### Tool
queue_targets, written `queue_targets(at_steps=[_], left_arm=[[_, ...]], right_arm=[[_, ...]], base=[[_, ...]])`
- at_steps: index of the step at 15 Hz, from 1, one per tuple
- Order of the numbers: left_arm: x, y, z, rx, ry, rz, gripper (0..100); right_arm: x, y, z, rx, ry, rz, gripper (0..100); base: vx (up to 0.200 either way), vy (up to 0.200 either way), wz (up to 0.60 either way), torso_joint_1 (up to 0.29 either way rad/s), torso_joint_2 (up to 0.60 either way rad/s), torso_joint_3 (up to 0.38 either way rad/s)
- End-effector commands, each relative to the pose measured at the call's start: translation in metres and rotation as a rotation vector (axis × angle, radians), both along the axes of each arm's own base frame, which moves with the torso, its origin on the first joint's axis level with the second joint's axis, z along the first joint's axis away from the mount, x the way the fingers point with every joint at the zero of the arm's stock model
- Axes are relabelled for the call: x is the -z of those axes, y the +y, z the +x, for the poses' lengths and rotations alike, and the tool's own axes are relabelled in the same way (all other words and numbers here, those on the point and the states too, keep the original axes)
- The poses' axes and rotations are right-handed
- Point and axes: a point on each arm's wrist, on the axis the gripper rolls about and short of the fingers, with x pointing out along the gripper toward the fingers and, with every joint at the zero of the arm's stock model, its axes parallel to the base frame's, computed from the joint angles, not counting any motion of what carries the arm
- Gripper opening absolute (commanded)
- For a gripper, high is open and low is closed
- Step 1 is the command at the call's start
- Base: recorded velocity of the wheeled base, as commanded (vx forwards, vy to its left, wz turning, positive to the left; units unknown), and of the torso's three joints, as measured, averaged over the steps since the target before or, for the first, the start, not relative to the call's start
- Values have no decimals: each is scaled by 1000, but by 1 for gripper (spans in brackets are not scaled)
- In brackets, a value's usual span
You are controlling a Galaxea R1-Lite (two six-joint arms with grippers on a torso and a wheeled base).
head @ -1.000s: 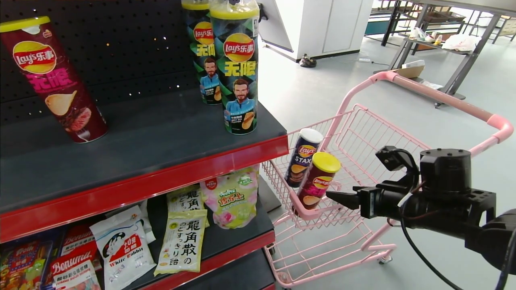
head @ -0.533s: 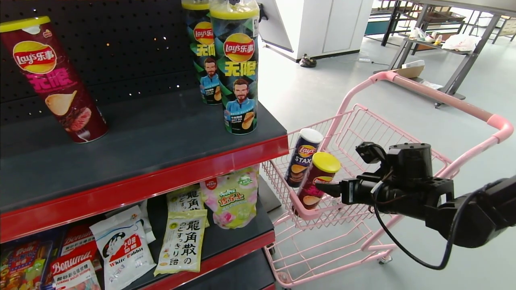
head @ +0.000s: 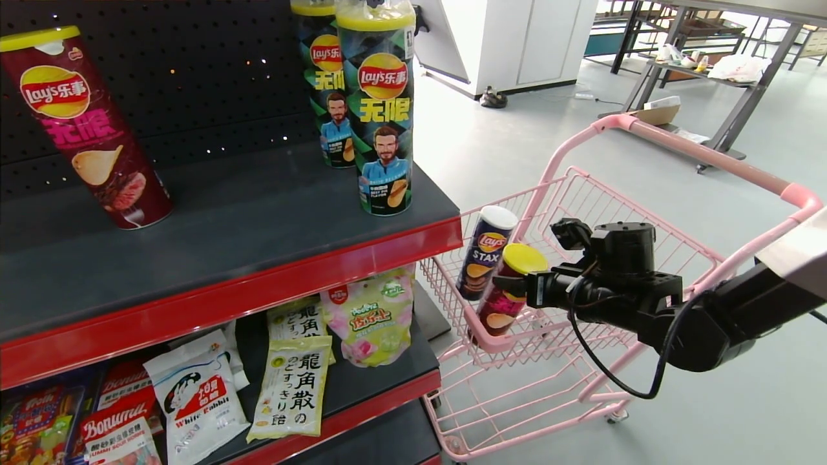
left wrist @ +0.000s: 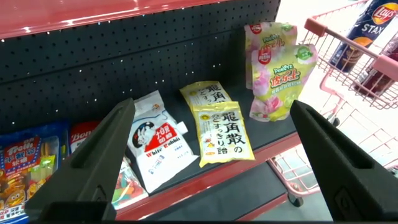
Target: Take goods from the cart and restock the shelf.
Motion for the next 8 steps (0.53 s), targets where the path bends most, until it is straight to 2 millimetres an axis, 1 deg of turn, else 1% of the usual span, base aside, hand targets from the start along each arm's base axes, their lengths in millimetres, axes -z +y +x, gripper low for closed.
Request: queue_targets(at_steps=[1, 3, 5, 6, 8], left_arm=[[0, 0, 0, 0, 1, 0, 100], [0, 0, 0, 0, 1, 0, 100], [0, 0, 0, 0, 1, 1, 100], [0, 0, 0, 0, 1, 1, 100], [0, 0, 0, 0, 1, 1, 100]], right_arm=[[11, 4, 6, 0, 16, -8, 100], [16, 5, 9, 0, 21, -10, 100], [16, 7, 9, -4, 17, -8, 100], [16, 9, 8, -6, 19, -9, 0], [16, 12, 7, 2, 25, -2, 0]], base=[[0, 0, 0, 0, 0, 0], [0, 0, 0, 0, 0, 0], [0, 0, 0, 0, 0, 0], [0, 0, 0, 0, 0, 0], [0, 0, 0, 0, 0, 0]])
